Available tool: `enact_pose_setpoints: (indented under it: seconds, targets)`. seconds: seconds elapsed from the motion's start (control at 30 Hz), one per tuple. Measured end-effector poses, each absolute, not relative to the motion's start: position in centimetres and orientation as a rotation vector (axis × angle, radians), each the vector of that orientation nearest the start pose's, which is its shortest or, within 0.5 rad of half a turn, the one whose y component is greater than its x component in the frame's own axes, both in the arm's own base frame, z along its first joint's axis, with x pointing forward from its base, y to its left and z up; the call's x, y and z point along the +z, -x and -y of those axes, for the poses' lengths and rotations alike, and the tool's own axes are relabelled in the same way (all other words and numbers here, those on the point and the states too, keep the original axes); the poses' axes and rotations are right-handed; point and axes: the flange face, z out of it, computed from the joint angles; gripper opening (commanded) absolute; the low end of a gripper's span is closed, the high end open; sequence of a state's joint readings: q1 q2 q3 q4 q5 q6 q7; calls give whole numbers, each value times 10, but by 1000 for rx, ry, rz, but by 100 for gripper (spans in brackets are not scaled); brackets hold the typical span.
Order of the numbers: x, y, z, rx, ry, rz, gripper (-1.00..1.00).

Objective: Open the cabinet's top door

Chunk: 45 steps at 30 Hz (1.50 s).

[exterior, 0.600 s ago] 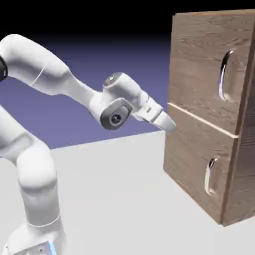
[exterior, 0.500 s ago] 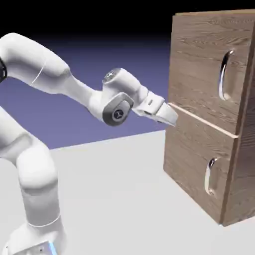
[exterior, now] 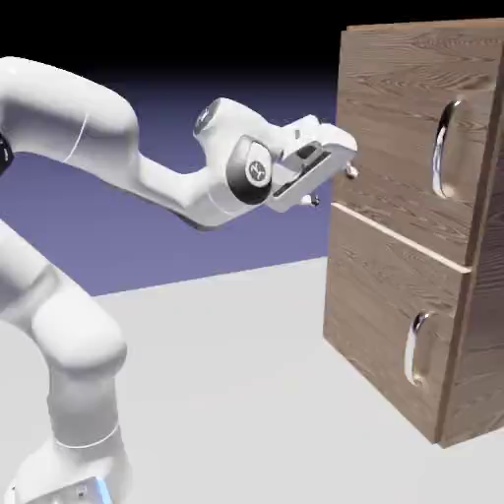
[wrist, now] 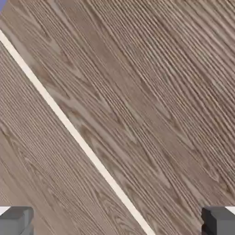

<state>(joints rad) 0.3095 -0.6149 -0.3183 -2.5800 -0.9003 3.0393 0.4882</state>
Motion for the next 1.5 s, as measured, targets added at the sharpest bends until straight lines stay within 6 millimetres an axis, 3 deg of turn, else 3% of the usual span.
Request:
enact_pose_setpoints:
  seconds: [0.43, 0.9, 1.23, 1.5]
  targets:
    - [599, -401, -25, -2004, 2685, 1313, 0]
    - [608, -412, 18, -2188, 2415, 2370, 0]
    - [600, -431, 64, -2076, 2037, 3206, 0]
    - [587, -451, 108, -1734, 1558, 3893, 0]
